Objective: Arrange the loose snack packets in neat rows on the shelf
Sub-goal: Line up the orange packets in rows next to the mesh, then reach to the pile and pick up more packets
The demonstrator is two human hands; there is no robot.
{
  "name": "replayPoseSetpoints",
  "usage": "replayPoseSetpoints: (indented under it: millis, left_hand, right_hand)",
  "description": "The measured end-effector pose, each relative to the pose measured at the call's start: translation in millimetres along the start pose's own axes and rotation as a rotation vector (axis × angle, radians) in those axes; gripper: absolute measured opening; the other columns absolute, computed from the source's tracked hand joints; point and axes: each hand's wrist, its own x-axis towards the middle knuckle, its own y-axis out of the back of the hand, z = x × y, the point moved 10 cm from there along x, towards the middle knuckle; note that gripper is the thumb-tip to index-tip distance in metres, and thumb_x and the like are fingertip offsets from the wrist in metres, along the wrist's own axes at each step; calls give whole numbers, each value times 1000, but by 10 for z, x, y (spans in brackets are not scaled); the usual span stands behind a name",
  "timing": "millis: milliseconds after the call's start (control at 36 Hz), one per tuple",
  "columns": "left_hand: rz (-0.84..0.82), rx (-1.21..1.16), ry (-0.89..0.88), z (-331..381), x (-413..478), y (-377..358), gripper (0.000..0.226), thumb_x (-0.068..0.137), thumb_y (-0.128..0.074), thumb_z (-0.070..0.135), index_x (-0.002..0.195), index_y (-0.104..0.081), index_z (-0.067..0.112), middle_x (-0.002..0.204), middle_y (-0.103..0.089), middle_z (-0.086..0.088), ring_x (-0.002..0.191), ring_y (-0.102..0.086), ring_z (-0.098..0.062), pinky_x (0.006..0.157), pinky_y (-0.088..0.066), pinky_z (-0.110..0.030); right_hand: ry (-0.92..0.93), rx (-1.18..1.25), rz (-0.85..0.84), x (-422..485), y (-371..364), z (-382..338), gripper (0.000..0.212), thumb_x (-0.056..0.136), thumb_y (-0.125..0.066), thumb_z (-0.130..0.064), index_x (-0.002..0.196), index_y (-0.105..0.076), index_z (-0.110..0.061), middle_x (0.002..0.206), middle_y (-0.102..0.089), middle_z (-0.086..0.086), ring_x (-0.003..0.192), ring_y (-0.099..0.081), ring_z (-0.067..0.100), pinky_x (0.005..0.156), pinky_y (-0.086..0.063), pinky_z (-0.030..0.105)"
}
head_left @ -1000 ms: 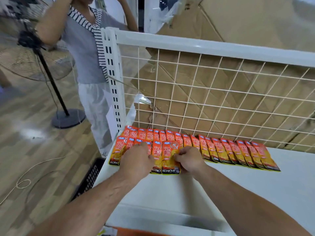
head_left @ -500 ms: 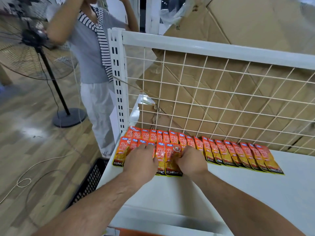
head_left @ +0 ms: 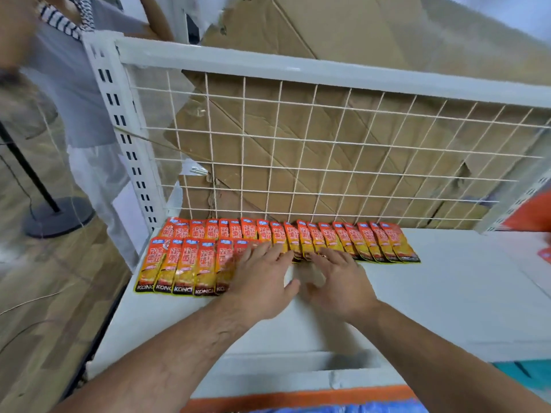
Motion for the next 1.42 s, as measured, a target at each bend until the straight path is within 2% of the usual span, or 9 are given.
replayPoseSetpoints:
  millis: [167,333,528,750,806,917,1111,1306,1417]
  left_hand:
    - [-63,8,-63,834,174,-145,64,93,-35,61,147,-34,27,153,-35,4,140,-26,-22,116,-18,-43]
    - [-82,-13,-114,1915,335,-212,63,94,-36,59,148,-35,26,154,-34,2,141,-26,-22,118,-14,-41]
    - [-143,-30,-197,3277,541,-395,63,95,-34,60,150,-32,27,156,-32,4,144,-23,-20,119,-11,-40]
    - [-177,-30,-310,4548,864,-567,67,93,-32,64,151,-29,30,157,-30,5,145,-22,-21,121,-8,-44]
    - [-178,-29,-345,4814,966,-610,66,93,-33,63,151,-30,30,157,-31,5,144,-23,-21,120,-8,-43]
    - [-188,-28,-412,5285,1166,-751,65,93,-35,61,150,-31,29,156,-32,4,143,-25,-20,119,-9,-42]
    - [-187,-49,-515,5991,1730,-1124,66,92,-37,61,149,-35,28,152,-38,5,141,-28,-20,118,-13,-43]
    - [-136,-51,-664,6777,2336,-1337,70,84,-29,65,139,-46,26,141,-50,4,130,-41,-21,110,-27,-41]
    - [-154,-68,-714,7154,2581,-1438,68,89,-33,63,145,-41,26,146,-45,3,136,-35,-22,113,-22,-43]
  right_hand:
    - [-133,3,-93,-422,171,903,71,85,-56,-60,148,-36,-35,160,-28,-6,144,-27,19,110,-35,38]
    - [-177,-44,-65,-929,526,1842,69,89,-52,-59,151,-34,-34,161,-28,-5,146,-25,20,112,-31,34]
    - [-250,-32,-26,-1576,945,3024,71,89,-48,-64,151,-35,-32,160,-29,-5,147,-25,23,115,-32,40]
    - [-384,-16,-21,-2103,1212,4242,72,88,-53,-60,151,-35,-30,160,-30,-2,147,-25,26,117,-29,41]
    - [-413,-19,3,-2197,1281,4485,70,89,-52,-59,151,-36,-29,159,-32,-1,146,-26,26,117,-28,38]
    - [-440,-33,21,-2304,1353,4888,68,94,-50,-55,152,-35,-23,159,-32,3,147,-25,20,118,-15,29]
    - [-566,-1,37,-2299,1303,5714,66,89,-52,-58,148,-43,-30,156,-38,-1,143,-31,25,114,-33,42]
    - [-676,10,46,-2227,1410,6536,61,91,-52,-53,145,-46,-28,154,-41,-2,141,-34,24,114,-32,40]
    - [-721,4,46,-2214,1454,6949,66,85,-46,-56,144,-48,-26,151,-45,0,138,-38,26,112,-35,41]
